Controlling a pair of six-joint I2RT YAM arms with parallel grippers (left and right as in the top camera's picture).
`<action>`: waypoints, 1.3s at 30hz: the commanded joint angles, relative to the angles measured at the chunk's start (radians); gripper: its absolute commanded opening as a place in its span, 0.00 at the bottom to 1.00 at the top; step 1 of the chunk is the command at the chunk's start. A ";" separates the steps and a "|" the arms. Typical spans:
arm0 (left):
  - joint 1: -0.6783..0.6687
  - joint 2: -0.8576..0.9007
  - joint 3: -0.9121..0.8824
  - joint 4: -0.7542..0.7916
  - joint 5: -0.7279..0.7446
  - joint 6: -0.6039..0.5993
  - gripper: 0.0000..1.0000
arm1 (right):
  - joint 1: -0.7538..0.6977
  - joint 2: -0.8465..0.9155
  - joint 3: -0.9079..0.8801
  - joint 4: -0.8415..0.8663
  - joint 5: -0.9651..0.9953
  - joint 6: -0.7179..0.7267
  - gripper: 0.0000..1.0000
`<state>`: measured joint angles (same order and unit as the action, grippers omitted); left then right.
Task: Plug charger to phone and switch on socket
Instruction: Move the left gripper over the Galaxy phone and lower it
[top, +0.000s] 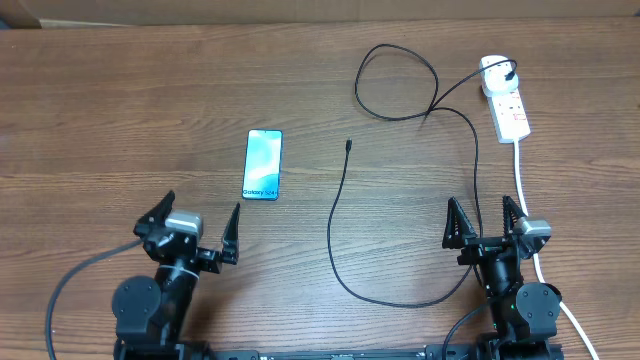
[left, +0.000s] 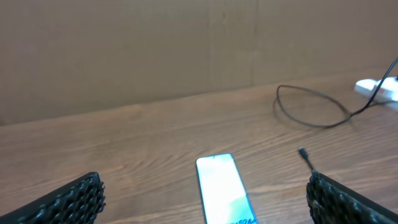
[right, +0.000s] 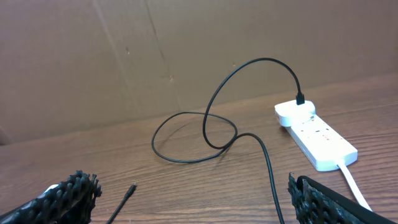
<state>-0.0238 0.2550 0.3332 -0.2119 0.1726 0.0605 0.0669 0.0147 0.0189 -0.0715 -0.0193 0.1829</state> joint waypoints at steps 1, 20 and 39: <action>0.006 0.082 0.095 -0.007 0.061 -0.045 1.00 | 0.006 -0.011 0.045 0.003 -0.008 0.000 1.00; 0.006 0.747 0.824 -0.571 0.143 -0.038 1.00 | 0.006 0.232 0.524 -0.395 -0.035 0.000 1.00; 0.004 1.040 1.194 -0.908 0.163 -0.089 1.00 | 0.006 0.985 1.378 -1.077 -0.160 -0.001 1.00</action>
<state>-0.0238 1.2819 1.5005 -1.1152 0.3050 0.0177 0.0673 0.9264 1.2854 -1.1000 -0.1604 0.1833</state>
